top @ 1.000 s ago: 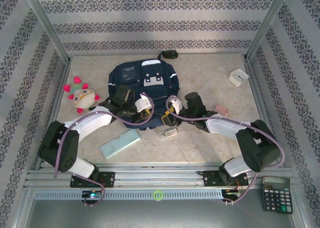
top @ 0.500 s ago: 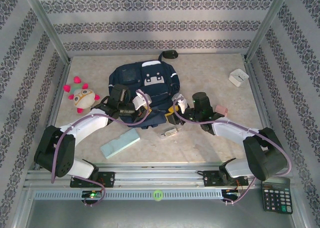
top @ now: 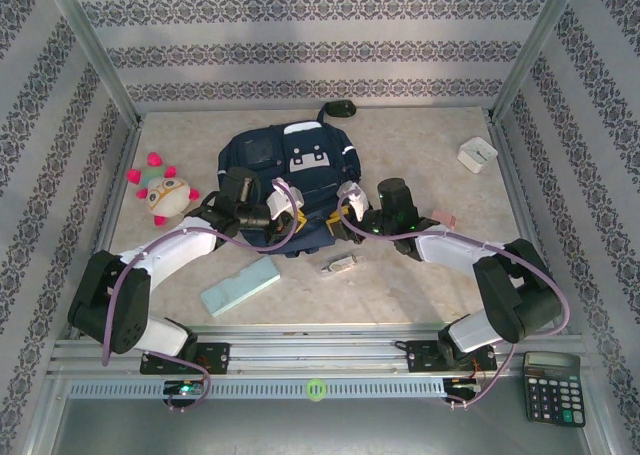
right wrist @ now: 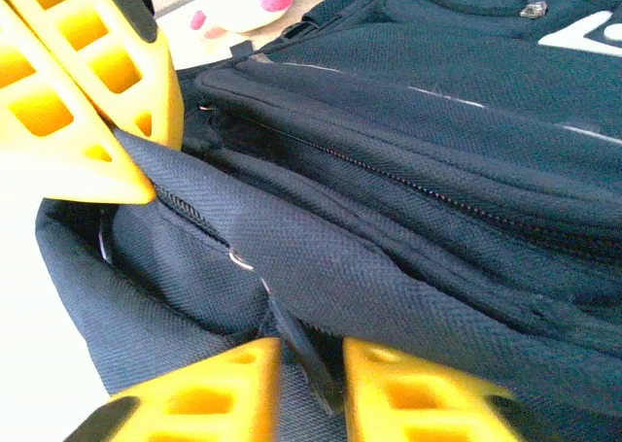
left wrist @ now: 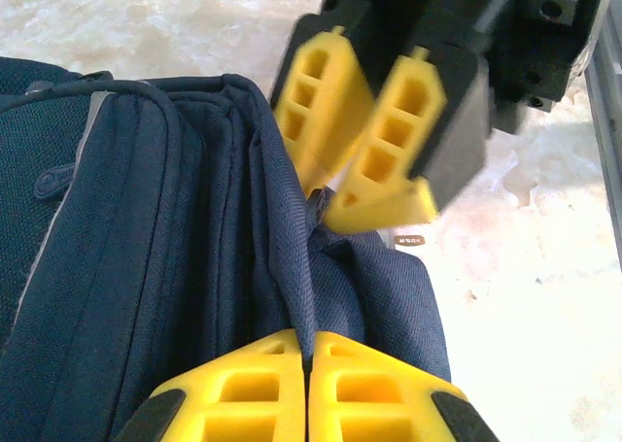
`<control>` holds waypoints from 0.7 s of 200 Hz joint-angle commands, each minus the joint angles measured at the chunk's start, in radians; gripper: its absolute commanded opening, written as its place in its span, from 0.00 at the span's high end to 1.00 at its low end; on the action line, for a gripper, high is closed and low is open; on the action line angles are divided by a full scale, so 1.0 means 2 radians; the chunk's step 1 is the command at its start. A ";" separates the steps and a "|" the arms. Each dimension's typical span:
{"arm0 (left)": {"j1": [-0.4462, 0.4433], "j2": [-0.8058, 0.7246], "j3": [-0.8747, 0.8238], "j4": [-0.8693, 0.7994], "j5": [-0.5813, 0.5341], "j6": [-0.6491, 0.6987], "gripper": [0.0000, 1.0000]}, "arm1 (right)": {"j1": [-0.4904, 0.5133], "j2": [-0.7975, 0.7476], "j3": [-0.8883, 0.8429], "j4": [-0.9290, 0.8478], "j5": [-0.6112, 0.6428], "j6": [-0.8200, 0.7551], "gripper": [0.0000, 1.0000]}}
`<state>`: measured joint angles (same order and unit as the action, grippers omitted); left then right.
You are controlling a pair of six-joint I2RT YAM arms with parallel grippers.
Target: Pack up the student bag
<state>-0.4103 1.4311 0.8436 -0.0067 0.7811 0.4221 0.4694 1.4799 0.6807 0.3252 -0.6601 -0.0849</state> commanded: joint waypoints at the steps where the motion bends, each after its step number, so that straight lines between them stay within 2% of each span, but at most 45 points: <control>1: 0.004 -0.009 0.004 0.049 0.012 0.011 1.00 | 0.004 -0.018 -0.002 0.013 -0.006 -0.003 0.92; 18: 0.004 -0.006 0.008 0.031 -0.006 0.024 1.00 | 0.000 -0.034 -0.012 0.009 -0.001 0.005 1.00; 39: 0.004 -0.005 0.011 0.015 -0.029 0.034 1.00 | -0.002 -0.053 -0.012 -0.015 -0.006 0.007 1.00; 84: 0.004 -0.003 0.010 0.017 -0.010 0.034 1.00 | 0.022 -0.037 0.012 -0.036 -0.027 0.026 1.00; 140: 0.004 -0.002 0.012 0.029 0.007 0.027 1.00 | 0.034 0.000 0.038 -0.038 -0.023 0.053 0.89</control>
<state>-0.4103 1.4315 0.8436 -0.0101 0.7479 0.4667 0.5220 1.4532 0.7177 0.2520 -0.6724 -0.0105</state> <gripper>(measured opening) 0.054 0.088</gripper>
